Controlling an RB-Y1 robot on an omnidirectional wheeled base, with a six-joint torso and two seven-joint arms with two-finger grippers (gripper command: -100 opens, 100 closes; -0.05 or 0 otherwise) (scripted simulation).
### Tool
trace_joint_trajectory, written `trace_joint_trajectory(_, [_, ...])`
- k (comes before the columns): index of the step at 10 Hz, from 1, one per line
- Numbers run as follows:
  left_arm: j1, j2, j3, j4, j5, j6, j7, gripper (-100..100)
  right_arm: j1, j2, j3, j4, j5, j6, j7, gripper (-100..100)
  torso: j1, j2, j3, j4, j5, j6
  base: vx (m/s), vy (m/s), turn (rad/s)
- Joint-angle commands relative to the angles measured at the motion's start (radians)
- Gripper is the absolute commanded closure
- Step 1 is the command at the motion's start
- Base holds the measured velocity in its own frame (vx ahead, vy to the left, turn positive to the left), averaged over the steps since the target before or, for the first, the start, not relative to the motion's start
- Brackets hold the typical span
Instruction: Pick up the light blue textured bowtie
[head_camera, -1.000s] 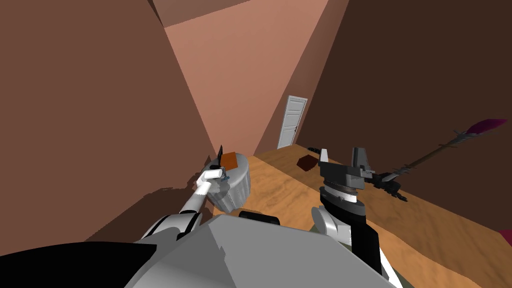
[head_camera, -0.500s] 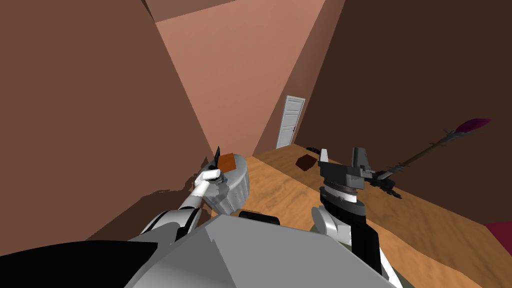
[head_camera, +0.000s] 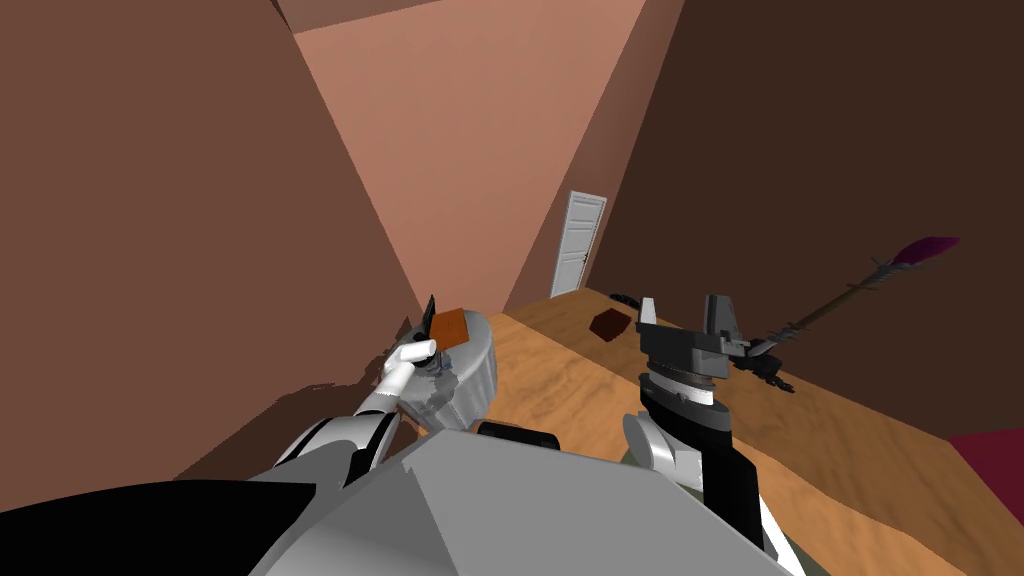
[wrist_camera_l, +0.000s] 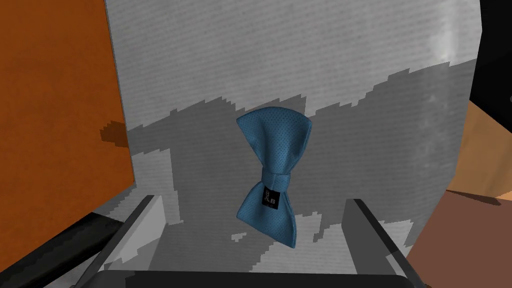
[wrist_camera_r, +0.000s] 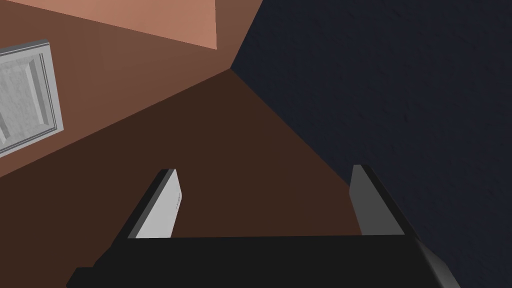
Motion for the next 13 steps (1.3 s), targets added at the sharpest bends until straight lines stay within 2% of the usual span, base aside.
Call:
trace_joint_trajectory(1, [-0.013,0.023,0.003,0.050,0.015,0.050,-0.002,-100,0.000,0.000,0.000,0.000,0.000,0.000,0.000,0,0.000,0.000,0.000,0.000,0.000,0.000,0.078,0.004,-0.060])
trace_joint_trajectory(2, [-0.013,0.023,0.003,0.052,0.015,0.062,-0.002,-100,0.000,0.000,0.000,0.000,0.000,0.000,0.000,0,0.000,-0.001,-0.001,0.000,0.000,0.000,0.056,0.013,-0.025])
trace_joint_trajectory(4, [-0.020,0.047,0.006,0.105,0.031,0.118,-0.005,-100,0.000,0.000,0.000,0.000,0.000,0.000,0.000,0,0.001,0.000,0.000,0.000,0.000,0.000,0.052,0.020,-0.041])
trace_joint_trajectory(7, [-0.022,0.057,0.006,0.125,0.037,0.139,-0.006,-100,0.000,0.000,0.000,0.000,0.000,0.000,0.000,0,0.000,0.001,0.000,0.000,0.000,0.000,0.037,0.010,-0.017])
trace_joint_trajectory(8, [-0.023,0.070,0.007,0.150,0.045,0.166,-0.008,-100,0.000,0.000,0.000,0.000,0.000,0.000,0.000,0,0.000,0.001,0.001,0.000,0.000,0.000,0.050,0.015,-0.027])
trace_joint_trajectory(9, [-0.029,0.064,0.006,0.147,0.041,0.148,-0.007,-100,0.000,0.000,0.000,0.000,0.000,0.000,0.000,0,0.001,0.000,0.000,0.000,0.000,0.000,0.028,0.010,-0.007])
trace_joint_trajectory(10, [-0.030,0.065,0.006,0.151,0.041,0.151,-0.008,0,0.000,0.000,0.000,0.000,0.000,0.000,0.000,0,0.000,0.001,0.001,0.000,0.000,0.000,0.000,0.000,0.000])
trace_joint_trajectory(11, [-0.024,0.051,0.003,0.170,0.035,0.119,-0.011,-100,0.000,0.000,0.000,0.000,0.000,0.000,0.000,0,0.000,0.003,0.001,0.001,0.000,0.000,0.021,0.020,0.009])
trace_joint_trajectory(13, [-0.019,0.037,0.000,0.190,0.029,0.089,-0.014,-100,0.000,0.000,0.000,0.000,0.000,0.000,0.000,0,0.002,0.002,0.001,0.000,0.000,0.000,0.035,0.030,0.005])
